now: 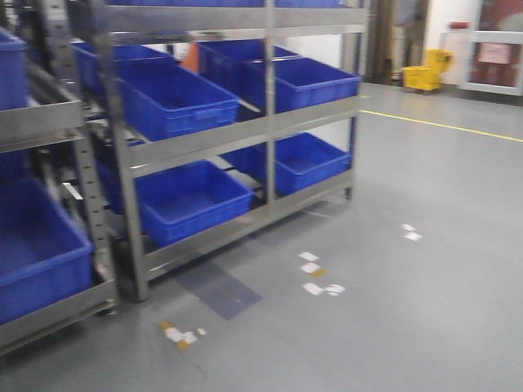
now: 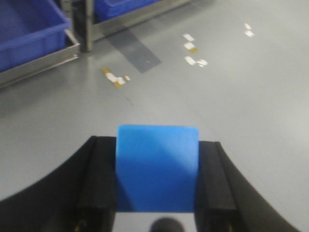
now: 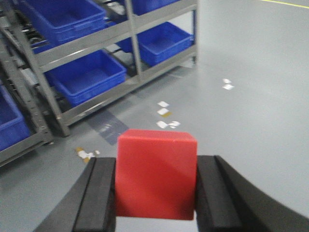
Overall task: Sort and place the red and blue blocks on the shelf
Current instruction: 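Turn the base toward the shelf of blue bins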
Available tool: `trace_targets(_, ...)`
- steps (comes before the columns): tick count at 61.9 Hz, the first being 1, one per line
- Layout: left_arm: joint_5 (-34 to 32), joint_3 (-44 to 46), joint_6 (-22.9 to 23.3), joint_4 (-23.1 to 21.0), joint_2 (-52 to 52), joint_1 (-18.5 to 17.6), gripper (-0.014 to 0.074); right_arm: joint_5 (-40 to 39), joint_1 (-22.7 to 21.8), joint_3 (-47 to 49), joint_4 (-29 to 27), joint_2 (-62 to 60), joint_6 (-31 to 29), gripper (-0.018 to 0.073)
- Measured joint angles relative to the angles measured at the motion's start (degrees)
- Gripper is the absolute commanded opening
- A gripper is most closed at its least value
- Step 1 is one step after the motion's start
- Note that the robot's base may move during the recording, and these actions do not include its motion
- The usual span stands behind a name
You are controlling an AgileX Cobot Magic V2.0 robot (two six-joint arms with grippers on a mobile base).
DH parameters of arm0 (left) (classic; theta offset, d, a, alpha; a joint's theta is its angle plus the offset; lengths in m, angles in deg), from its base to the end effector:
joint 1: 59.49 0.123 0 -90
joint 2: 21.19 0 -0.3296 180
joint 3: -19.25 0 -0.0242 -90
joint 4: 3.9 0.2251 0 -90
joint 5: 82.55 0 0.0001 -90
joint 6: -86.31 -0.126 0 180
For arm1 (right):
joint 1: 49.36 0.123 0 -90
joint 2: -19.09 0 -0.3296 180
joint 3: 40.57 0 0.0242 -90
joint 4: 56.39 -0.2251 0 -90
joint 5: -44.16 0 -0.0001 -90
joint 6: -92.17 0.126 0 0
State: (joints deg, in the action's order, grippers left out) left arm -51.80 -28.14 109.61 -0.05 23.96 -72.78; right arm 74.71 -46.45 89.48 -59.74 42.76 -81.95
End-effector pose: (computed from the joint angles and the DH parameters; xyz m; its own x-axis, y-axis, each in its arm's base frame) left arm 0.0971 -0.0185 0.3018 -0.5702 -0.2164 -0.7925 0.0073 0.9633 -0.2683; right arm 0.0292 0.0052 0.3112 -0.2530 0.1397 -0.9573 -0.0414 0.9871 0.1550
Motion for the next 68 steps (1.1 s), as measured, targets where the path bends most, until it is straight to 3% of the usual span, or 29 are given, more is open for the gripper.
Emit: trace_targets(68, 0.0, 0.0, 0.0, 0.0, 0.0, 0.0, 0.0124, 0.0, 0.0, 0.0, 0.0, 0.0, 0.0, 0.0049)
